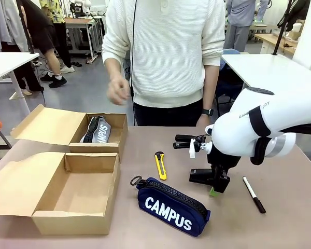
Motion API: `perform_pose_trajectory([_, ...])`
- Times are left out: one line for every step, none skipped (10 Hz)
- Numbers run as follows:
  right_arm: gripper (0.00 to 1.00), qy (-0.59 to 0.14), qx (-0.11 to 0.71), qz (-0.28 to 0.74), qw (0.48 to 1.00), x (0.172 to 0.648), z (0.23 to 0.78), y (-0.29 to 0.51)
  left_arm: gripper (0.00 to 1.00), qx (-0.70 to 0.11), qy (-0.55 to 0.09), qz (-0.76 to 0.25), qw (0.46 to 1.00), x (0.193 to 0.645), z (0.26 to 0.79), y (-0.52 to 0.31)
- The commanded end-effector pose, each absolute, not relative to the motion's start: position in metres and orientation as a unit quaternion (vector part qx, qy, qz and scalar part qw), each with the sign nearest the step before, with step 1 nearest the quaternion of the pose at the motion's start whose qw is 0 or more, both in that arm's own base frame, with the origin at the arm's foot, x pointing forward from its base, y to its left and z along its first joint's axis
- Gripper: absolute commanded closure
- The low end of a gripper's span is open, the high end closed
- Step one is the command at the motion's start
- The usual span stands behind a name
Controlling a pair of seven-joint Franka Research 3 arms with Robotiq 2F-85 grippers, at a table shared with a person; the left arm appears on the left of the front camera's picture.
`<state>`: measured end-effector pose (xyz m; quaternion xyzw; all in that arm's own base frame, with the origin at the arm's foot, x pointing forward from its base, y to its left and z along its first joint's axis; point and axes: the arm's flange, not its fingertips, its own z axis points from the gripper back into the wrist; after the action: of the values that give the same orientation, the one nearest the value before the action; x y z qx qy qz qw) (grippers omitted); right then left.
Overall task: Place items inside the box.
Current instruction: Pick up a Pencil pouch or Stapler and place it inside the Mailer Box closest to the robot.
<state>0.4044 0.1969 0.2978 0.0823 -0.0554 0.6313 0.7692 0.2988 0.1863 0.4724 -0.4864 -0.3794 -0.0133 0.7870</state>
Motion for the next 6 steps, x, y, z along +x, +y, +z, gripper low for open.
perform_pose_trajectory([1.00, -0.042, 0.086, 0.635, 0.766, 0.4088, 0.2989, 0.1978, 0.00, -0.490, -0.392, -0.019, 0.778, 0.2988, 0.4723, 0.1853])
perform_pose_trajectory([1.00, -0.041, 0.083, 0.634, 0.768, 0.4094, 0.3001, 0.1966, 0.00, -0.490, -0.392, -0.019, 0.778, 0.2988, 0.4723, 0.1853])
perform_pose_trajectory([1.00, -0.037, 0.081, 0.633, 0.769, 0.4106, 0.3023, 0.1941, 0.00, -0.490, -0.392, -0.019, 0.778, 0.2988, 0.4723, 0.1853])
perform_pose_trajectory([0.86, -0.036, 0.082, 0.631, 0.771, 0.4114, 0.3033, 0.1931, 0.00, -0.490, -0.392, -0.019, 0.778, 0.2988, 0.4723, 0.1853])
perform_pose_trajectory([0.96, -0.033, 0.083, 0.629, 0.772, 0.4119, 0.3033, 0.1929, 0.00, -0.490, -0.392, -0.019, 0.778, 0.2988, 0.4723, 0.1853])
perform_pose_trajectory([1.00, -0.030, 0.083, 0.628, 0.773, 0.4121, 0.3035, 0.1928, 0.00, -0.490, -0.392, -0.019, 0.778, 0.2988, 0.4723, 0.1853])
